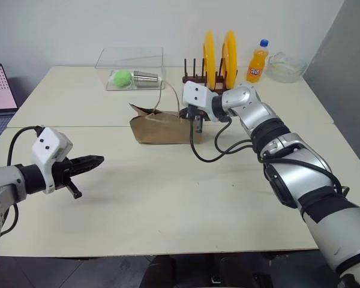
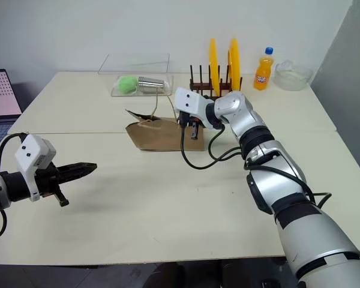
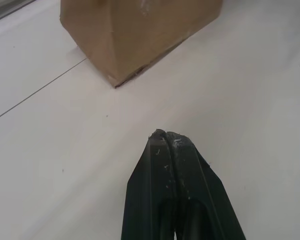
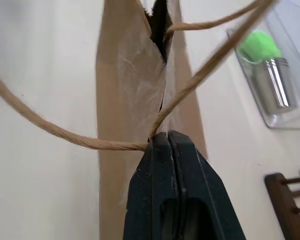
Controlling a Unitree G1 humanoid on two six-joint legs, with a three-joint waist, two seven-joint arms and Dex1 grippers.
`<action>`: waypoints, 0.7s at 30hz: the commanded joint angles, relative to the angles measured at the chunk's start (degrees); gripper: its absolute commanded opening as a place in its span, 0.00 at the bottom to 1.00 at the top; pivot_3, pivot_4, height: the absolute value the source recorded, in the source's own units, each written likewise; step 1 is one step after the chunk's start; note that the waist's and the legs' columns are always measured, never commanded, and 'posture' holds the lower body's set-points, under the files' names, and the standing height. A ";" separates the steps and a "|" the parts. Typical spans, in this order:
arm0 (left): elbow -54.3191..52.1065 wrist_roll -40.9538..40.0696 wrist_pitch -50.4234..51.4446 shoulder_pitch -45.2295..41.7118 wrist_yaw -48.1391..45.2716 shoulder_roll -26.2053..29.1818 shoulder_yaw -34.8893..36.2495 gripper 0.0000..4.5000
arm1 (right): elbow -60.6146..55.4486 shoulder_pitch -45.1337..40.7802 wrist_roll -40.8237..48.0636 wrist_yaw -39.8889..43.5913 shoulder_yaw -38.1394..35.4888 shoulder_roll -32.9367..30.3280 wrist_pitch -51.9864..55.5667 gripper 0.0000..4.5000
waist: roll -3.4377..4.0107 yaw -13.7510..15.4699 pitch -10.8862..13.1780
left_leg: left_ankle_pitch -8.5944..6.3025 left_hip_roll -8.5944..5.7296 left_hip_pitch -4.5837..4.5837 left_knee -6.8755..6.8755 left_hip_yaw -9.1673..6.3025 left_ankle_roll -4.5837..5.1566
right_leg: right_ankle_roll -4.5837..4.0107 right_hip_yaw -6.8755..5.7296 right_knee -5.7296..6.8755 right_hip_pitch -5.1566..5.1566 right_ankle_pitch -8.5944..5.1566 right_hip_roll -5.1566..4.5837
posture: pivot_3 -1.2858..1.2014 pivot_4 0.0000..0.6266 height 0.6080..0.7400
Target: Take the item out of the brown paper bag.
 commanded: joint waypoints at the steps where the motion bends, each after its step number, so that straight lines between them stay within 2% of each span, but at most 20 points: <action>1: -2.46 -1.24 -0.20 1.02 -1.77 1.48 2.31 0.00 | -3.43 1.39 1.17 4.69 -0.42 -0.43 0.42 0.01 | 0.00 0.00 0.00 | 0.00 0.00 0.01 -0.01 0.00 0.00 | 0.00 0.00 0.00 0.00 0.00 0.00 | 0.52 0.24 1.00; 11: -5.75 -2.42 0.11 2.33 -4.93 2.53 1.56 0.00 | -20.95 10.70 3.45 16.45 1.81 -2.36 6.73 0.01 | 0.00 0.07 0.00 | 0.00 0.00 0.00 -0.06 -0.02 0.00 | 0.00 -0.02 -0.02 -0.01 0.00 -0.02 | 0.52 0.24 1.00; 21: -6.08 -1.99 -1.12 1.84 -6.58 2.51 -0.55 0.00 | -34.79 14.55 6.16 18.00 1.50 -4.68 13.34 0.01 | 0.02 0.13 0.01 | 0.00 0.00 0.00 -0.07 -0.03 -0.01 | 0.00 -0.04 -0.02 -0.02 0.00 -0.02 | 0.52 0.24 1.00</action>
